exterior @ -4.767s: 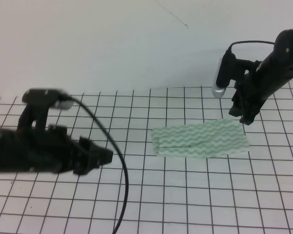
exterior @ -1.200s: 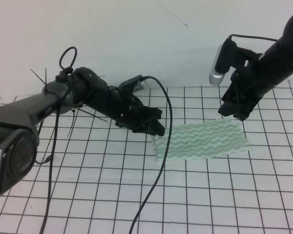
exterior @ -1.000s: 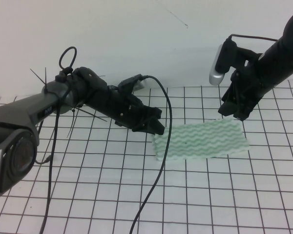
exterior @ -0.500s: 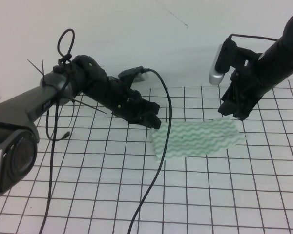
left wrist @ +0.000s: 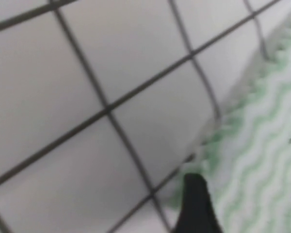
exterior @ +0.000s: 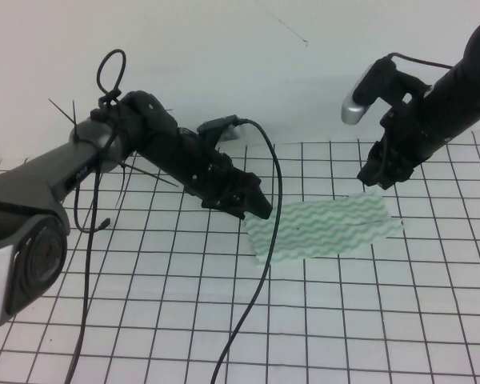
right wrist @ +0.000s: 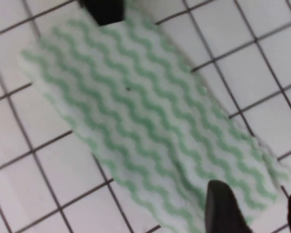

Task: Fold towel
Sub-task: 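Fold the patterned cloth into a small square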

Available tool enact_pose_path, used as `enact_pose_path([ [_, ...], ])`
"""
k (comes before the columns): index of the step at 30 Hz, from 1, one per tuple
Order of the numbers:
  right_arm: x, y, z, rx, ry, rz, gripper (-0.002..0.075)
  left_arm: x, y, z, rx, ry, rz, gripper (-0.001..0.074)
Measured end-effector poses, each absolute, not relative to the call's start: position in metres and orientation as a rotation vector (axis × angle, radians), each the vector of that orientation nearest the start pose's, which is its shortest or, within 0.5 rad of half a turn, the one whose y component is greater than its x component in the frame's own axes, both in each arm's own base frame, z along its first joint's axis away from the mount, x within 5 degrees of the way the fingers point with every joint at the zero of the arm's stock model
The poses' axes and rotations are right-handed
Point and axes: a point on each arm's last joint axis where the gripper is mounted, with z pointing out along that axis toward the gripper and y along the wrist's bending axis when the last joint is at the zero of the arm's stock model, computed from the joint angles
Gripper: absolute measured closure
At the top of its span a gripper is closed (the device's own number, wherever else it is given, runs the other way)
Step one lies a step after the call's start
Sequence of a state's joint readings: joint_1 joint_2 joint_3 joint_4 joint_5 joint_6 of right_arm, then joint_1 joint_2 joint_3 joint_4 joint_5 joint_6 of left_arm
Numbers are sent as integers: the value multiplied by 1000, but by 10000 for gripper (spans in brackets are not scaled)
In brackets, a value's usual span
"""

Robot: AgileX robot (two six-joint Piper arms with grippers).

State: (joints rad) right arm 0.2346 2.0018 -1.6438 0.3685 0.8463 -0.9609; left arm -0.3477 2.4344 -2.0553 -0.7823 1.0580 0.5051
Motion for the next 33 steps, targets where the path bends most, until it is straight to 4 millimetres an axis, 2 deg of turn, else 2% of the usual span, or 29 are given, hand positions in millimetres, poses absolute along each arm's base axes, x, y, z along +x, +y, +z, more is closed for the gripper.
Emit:
enact_pose_path([
  [2, 426, 123, 240, -1163, 2327, 177, 424, 463, -229, 170, 735, 2600, -1026, 293],
  [4, 429, 114, 240, -1048, 2378, 169, 409, 463, -231, 183, 752, 2587, -1052, 270],
  [7, 435, 92, 239, -851, 2453, 191, 393, 463, -231, 202, 757, 2588, -1088, 257],
  [10, 443, 71, 230, -665, 2508, 283, 387, 467, -233, 220, 744, 2524, -1128, 270],
  [13, 449, 60, 215, -556, 2545, 409, 386, 466, -232, 230, 731, 2497, -1149, 339],
  [18, 454, 60, 182, -545, 2619, 467, 386, 464, -234, 238, 764, 2439, -1191, 523],
  [20, 454, 63, 170, -535, 2647, 528, 386, 462, -234, 249, 790, 2406, -1180, 621],
  [22, 454, 65, 162, -524, 2667, 570, 386, 458, -232, 265, 815, 2369, -1157, 682],
  [26, 454, 65, 157, -521, 2676, 576, 386, 443, -223, 311, 872, 2294, -1048, 724],
  [33, 454, 66, 152, -514, 2687, 591, 386, 410, -207, 383, 926, 2178, -860, 735],
])
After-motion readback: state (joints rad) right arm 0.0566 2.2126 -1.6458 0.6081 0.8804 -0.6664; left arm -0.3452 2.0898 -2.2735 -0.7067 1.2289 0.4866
